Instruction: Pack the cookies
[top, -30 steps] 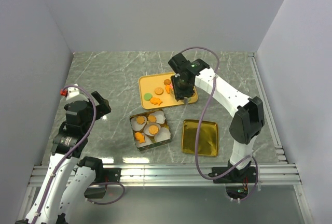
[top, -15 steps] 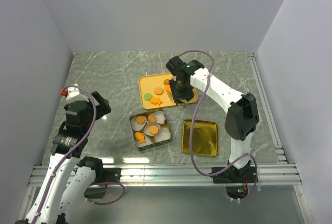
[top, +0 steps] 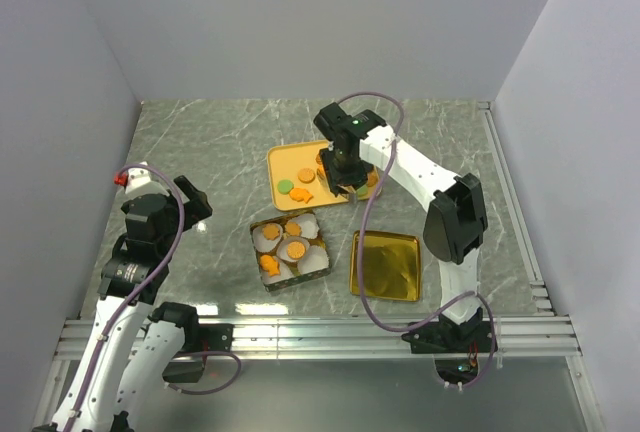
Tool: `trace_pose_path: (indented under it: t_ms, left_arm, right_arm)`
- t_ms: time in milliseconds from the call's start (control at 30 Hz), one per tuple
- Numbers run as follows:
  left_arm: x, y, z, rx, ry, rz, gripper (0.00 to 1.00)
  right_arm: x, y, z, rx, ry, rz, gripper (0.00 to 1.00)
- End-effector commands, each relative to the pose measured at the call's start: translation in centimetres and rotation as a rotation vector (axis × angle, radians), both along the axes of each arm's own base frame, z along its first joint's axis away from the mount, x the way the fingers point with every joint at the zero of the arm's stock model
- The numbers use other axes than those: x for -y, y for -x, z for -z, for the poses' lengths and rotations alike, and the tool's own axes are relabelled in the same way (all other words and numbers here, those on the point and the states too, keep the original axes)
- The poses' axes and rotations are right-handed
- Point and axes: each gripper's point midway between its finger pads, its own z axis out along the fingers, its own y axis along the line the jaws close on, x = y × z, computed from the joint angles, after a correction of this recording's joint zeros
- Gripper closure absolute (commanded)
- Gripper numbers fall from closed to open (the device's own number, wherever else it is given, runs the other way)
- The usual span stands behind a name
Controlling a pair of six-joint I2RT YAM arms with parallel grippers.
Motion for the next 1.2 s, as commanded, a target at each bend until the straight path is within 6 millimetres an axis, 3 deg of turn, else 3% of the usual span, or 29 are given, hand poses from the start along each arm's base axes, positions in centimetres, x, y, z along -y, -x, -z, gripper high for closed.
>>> trace_pose_path:
  t_ms: [0,367,733,1167]
  left_arm:
    - [-0.1,-0.4,-1.0,0.038,0.007,-0.008,0.01]
    - [-0.4,-0.4,-1.0,0.034,0.006,-0.020,0.01]
    - [-0.6,-0.4,-1.0,0.034,0.007,-0.028,0.00]
    - [-0.5,-0.4,-1.0,0.036,0.009,-0.022,0.00]
  right_arm:
    - [-0.1,-0.9,-0.9,0.028,0.002,-0.008,0.48]
    - [-0.5,-0.7,-0.4,0.008,-0.010,-0.013,0.48]
    - [-0.8,-0.7,-0.5,0.005,-0.029,-0.023,0.61]
    - [-1.3,-0.9,-5.7,0.087,-0.109,-0.007,0.62]
